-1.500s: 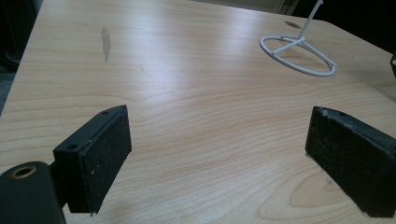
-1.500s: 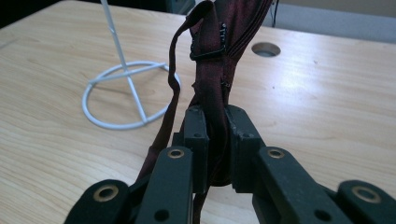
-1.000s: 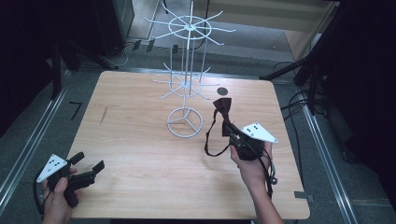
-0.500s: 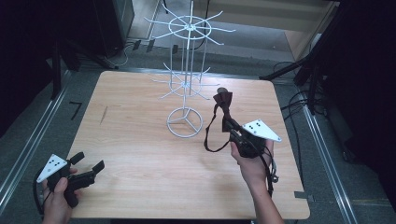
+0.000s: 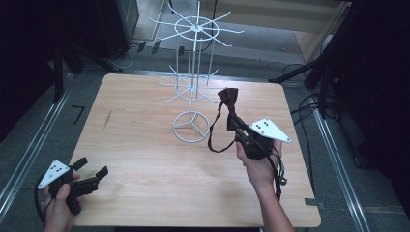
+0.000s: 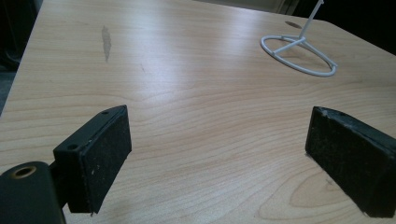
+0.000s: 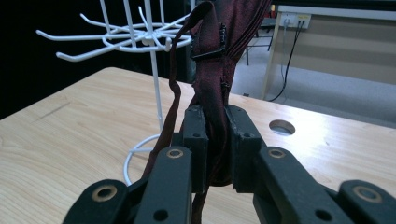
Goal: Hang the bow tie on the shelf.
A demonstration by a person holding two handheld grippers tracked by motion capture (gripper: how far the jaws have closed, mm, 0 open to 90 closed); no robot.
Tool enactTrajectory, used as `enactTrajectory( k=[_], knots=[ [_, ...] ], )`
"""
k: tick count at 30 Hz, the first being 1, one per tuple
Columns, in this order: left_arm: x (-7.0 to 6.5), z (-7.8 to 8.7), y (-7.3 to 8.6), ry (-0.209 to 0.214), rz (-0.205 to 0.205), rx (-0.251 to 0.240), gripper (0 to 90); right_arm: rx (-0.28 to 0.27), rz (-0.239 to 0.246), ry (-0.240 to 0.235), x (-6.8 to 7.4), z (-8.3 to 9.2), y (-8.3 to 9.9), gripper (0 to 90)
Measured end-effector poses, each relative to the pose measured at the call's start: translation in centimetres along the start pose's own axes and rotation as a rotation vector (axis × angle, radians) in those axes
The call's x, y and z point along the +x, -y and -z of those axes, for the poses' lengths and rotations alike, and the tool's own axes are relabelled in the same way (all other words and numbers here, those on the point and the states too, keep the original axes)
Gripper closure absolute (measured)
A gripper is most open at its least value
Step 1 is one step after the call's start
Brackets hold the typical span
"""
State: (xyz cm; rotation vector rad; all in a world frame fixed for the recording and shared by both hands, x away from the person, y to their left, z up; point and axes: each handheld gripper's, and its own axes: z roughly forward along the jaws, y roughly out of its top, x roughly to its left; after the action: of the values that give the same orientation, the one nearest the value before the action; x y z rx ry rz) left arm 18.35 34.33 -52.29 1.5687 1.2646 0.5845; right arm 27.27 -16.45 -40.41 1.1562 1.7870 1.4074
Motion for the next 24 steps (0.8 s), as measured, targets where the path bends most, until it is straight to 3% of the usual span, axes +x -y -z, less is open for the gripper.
enactTrajectory(
  k=[15, 24],
  knots=[
    [-0.01, -0.02, 0.00, -0.004, 0.002, -0.001, 7.6, -0.029, -0.008, -0.029, 0.51, 0.20, -1.05, 81.0],
    [0.00, 0.00, 0.00, -0.004, 0.001, 0.000, 7.6, -0.009, -0.005, -0.029, 0.61, -0.53, -1.11, 80.9]
  ],
)
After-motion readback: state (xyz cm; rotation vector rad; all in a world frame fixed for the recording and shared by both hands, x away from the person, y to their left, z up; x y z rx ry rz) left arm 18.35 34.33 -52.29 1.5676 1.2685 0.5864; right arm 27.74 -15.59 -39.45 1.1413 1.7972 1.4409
